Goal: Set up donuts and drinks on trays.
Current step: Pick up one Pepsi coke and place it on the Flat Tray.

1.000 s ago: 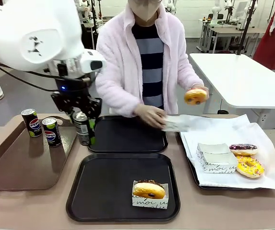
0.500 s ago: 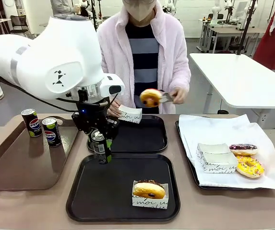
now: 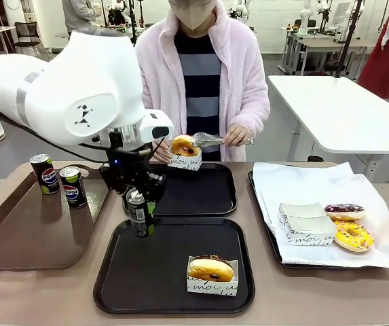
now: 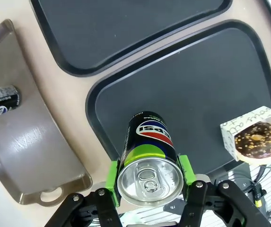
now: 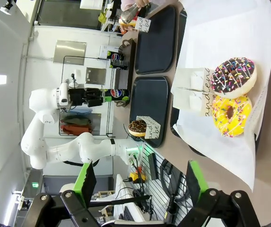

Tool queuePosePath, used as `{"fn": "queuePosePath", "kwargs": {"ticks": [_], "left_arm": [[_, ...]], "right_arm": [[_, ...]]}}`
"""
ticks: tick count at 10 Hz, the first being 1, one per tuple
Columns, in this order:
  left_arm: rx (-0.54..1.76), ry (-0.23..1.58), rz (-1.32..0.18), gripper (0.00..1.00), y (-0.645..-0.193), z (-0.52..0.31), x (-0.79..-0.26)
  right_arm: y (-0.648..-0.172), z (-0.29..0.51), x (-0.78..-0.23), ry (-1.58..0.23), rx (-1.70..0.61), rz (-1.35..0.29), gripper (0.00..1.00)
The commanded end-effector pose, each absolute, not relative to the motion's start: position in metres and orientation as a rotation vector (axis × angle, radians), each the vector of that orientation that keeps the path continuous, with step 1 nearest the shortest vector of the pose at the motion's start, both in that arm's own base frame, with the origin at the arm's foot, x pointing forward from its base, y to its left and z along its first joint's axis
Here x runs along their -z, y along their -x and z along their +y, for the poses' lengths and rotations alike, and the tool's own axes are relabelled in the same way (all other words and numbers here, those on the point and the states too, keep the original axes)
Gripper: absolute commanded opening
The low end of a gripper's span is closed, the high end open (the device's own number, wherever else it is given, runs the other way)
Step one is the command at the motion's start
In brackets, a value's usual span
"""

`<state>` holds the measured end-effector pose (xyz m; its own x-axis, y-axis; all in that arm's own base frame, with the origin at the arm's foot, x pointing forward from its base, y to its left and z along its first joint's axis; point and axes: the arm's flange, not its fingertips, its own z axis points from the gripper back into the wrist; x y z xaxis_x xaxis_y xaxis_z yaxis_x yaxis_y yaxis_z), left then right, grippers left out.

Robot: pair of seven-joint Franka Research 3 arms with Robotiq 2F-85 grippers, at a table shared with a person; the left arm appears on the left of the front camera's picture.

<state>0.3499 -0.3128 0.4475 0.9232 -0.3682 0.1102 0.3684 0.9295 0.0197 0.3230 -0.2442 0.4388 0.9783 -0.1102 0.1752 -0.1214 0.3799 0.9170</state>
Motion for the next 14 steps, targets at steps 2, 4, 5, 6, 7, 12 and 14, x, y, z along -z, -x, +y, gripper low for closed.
{"fn": "queuePosePath", "kwargs": {"ticks": [2, 4, 5, 6, 7, 12, 14], "left_arm": [[0.38, -0.016, -0.11, 0.59, -0.353, -0.311, -0.421], [0.377, -0.028, -0.091, 0.59, -0.354, -0.311, -0.408], [0.381, -0.029, -0.088, 0.59, -0.355, -0.311, -0.404], [0.39, -0.028, -0.097, 0.74, -0.355, -0.312, -0.403], [0.396, -0.027, -0.094, 1.0, -0.355, -0.311, -0.402], [0.391, -0.003, -0.099, 1.0, -0.344, -0.303, -0.428], [0.407, 0.015, -0.135, 1.0, -0.316, -0.297, -0.454]], "right_arm": [[-0.322, -0.244, -0.438, -1.179, -0.008, -0.222, 1.0], [-0.322, -0.244, -0.438, -1.179, -0.008, -0.222, 1.0], [-0.322, -0.244, -0.438, -1.179, -0.008, -0.222, 1.0], [-0.322, -0.244, -0.438, -1.179, -0.008, -0.222, 1.0], [-0.322, -0.244, -0.438, -1.179, -0.008, -0.222, 1.0], [-0.322, -0.244, -0.438, -1.179, -0.008, -0.222, 1.0], [-0.322, -0.244, -0.438, -1.179, -0.008, -0.222, 1.0]]}}
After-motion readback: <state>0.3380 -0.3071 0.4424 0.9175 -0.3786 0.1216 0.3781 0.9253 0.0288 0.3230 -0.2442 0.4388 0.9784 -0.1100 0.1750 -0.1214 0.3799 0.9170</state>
